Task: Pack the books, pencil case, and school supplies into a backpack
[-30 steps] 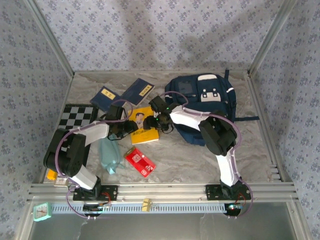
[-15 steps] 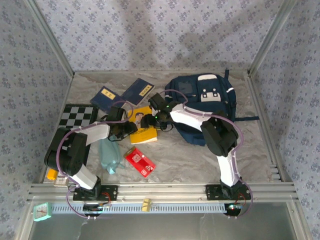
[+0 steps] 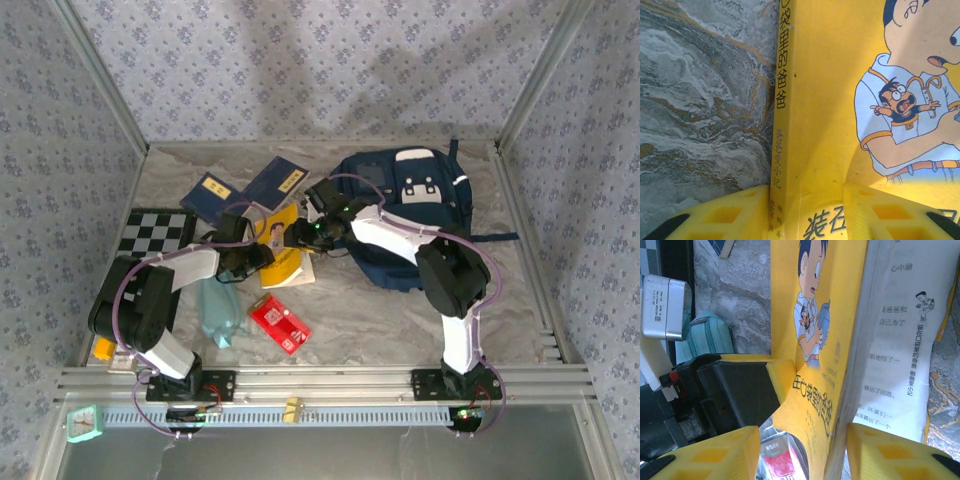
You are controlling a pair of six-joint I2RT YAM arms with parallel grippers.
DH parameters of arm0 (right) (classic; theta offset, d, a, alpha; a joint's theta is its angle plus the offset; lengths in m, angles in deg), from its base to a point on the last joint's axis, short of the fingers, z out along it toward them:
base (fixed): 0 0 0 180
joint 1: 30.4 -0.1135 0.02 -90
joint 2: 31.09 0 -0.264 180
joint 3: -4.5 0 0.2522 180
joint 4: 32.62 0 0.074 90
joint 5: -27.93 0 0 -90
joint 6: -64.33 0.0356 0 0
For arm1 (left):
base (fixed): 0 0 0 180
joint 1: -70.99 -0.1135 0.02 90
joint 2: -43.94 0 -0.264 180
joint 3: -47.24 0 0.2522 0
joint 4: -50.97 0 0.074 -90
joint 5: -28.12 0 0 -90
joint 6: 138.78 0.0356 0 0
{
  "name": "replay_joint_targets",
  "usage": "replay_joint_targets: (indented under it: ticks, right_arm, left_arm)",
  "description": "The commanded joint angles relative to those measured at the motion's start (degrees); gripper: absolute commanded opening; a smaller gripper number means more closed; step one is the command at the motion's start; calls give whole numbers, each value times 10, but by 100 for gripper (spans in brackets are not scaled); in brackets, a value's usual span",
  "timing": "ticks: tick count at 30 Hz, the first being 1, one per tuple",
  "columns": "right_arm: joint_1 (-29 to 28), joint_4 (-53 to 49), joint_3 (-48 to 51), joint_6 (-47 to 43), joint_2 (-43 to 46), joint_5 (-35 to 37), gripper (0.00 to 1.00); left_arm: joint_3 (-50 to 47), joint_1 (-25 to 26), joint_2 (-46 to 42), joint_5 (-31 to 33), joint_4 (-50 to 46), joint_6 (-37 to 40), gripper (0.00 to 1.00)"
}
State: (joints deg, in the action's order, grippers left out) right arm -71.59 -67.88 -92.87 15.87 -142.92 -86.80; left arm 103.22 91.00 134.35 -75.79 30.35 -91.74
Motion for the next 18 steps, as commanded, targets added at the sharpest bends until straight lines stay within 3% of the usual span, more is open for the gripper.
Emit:
replay_joint_targets:
  ticks: [1,11,18]
  right_arm:
    - [-4,14,4,-1,-1,-30,45]
    - [0,-3,-8,-22,-19,-23,18]
    - [2,-10,-16,-30,-4,-22,5]
  left_arm:
    - [-11,2,-3,19,-18,9,42]
    - [-11,1,-9,15,-18,6,42]
    - [7,-6,-27,14,-37,7,43]
